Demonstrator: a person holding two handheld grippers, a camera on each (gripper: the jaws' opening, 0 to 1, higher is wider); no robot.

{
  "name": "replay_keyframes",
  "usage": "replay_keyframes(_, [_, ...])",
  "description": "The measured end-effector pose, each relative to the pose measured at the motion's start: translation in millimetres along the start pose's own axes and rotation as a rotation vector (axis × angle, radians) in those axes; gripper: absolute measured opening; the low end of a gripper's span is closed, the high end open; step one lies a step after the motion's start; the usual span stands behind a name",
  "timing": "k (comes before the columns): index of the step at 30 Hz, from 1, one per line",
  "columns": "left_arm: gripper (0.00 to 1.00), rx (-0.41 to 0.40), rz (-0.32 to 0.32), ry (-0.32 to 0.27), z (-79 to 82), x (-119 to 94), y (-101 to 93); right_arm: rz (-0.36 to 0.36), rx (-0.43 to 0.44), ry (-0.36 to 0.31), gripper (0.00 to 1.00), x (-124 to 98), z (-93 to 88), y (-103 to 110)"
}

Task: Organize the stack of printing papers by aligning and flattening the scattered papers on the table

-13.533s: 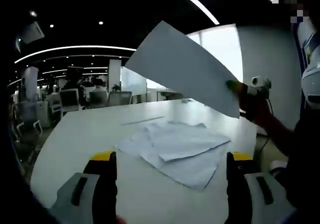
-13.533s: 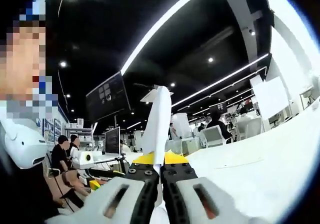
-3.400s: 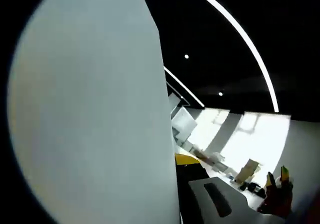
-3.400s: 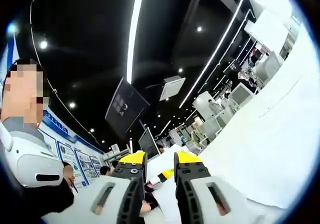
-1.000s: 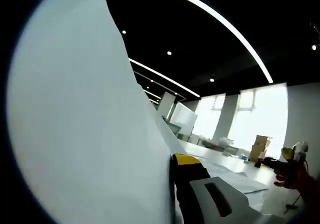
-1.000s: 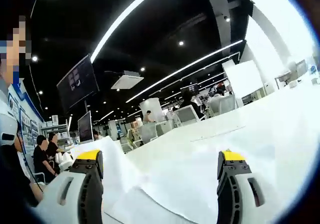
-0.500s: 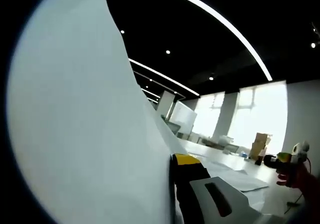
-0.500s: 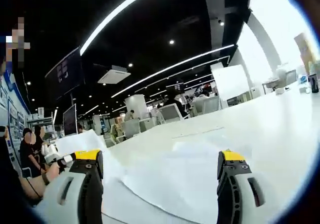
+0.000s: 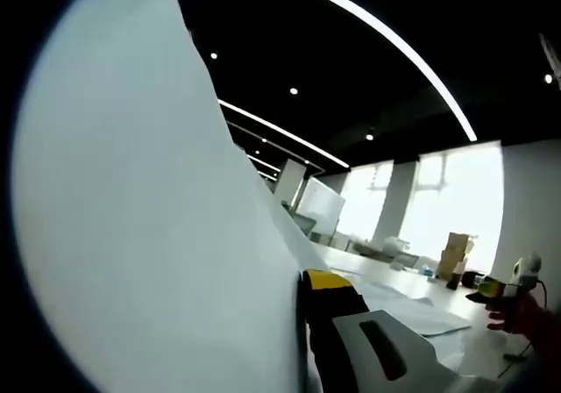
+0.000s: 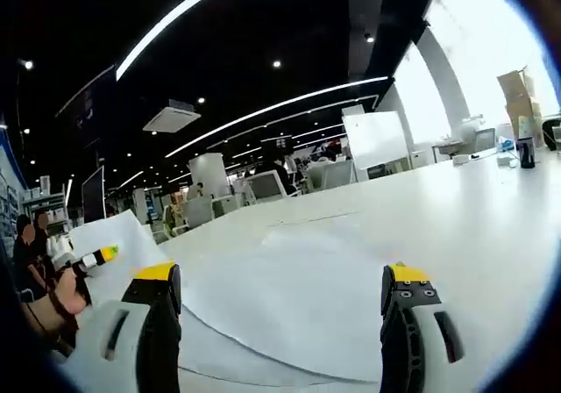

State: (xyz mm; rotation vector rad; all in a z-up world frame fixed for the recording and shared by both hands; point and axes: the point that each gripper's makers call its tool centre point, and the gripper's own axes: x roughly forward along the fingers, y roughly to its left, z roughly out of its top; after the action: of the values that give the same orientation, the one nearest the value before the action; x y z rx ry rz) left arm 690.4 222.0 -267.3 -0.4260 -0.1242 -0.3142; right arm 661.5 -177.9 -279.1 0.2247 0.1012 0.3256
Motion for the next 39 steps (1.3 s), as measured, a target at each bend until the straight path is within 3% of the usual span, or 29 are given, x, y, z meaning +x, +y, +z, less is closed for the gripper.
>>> replay_keyframes(7, [0.07,0.000,-0.002,0.002,-0.7,0.8,3.5,-0.043,-0.024,0.051,0.90,-0.1,-15.2,-12.1])
replay_keyframes(10, [0.07,0.003,0.000,0.006,-1.4,1.0,3.9,-0.137,-0.131,0.082,0.90,-4.6,-22.2,-24.4])
replay_keyframes(13, [0.07,0.011,0.001,0.008,-1.9,1.1,4.0,-0.170,-0.195,0.124,0.90,-4.8,-33.1,-28.2])
replay_keyframes(19, [0.07,0.012,-0.003,0.011,-2.6,1.0,3.9,-0.152,-0.203,0.136,0.90,4.0,-31.5,-34.7])
replay_keyframes(22, [0.07,0.009,-0.003,0.010,-2.3,0.8,3.8,-0.097,-0.204,0.198,0.90,17.8,-43.6,-36.1])
replay_keyframes(26, [0.08,0.004,-0.006,0.008,-1.9,0.1,3.3,-0.090,-0.219,0.235,0.89,28.1,-50.0,-39.7])
replay_keyframes(30, [0.08,-0.001,-0.006,0.004,-1.2,-0.3,3.1,-0.097,-0.225,0.244,0.89,36.5,-46.5,-48.5])
replay_keyframes(33, [0.08,-0.001,-0.009,0.007,-1.8,0.3,2.1,-0.065,-0.168,0.234,0.90,51.4,-39.0,-55.7])
replay_keyframes(35, [0.08,0.001,-0.010,0.010,-2.4,0.6,1.6,-0.068,-0.146,0.261,0.90,60.0,-39.1,-65.8])
replay_keyframes(39, [0.08,0.001,-0.004,0.010,-2.2,0.3,2.2,-0.079,-0.183,0.257,0.90,71.0,-35.4,-77.3])
